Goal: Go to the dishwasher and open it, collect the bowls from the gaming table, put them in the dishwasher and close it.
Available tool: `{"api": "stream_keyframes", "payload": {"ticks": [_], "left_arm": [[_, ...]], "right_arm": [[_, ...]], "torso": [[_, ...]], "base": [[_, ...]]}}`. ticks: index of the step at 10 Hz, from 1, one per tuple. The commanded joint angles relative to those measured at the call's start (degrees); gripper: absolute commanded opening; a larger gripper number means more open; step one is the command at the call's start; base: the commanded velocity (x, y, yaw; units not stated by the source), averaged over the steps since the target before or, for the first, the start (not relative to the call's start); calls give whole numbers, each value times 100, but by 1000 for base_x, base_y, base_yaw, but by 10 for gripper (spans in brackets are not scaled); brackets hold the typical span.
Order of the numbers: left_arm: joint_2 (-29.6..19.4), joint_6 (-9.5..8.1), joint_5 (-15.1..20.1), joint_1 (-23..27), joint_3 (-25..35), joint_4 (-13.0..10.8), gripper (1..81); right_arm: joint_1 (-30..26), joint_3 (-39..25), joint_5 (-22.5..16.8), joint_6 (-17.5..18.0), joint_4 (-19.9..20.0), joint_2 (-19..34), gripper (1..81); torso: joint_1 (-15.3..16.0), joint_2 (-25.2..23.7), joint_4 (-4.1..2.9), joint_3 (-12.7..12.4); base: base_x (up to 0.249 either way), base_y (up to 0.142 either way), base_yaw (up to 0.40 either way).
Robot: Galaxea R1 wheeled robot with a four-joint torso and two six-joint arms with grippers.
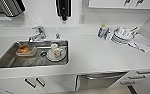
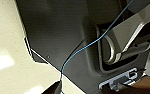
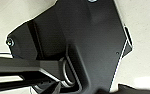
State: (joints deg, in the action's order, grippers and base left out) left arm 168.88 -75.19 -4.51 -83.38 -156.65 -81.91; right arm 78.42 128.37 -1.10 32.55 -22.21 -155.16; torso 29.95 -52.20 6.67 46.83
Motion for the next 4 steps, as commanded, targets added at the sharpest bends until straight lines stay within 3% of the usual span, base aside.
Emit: {"api": "stream_keyframes", "payload": {"ticks": [1,4], "left_arm": [[-20,-13,231,36,-15,8,811],[-29,-39,231,81,-15,8,811]], "right_arm": [[600,1203,415,-64,-723,-639,811],[899,2295,883,-47,-662,-1325,811]], "torso": [[0,0,0,0],[0,-2,0,0]], "base": [[0,0,0],[0,0,0]]}}
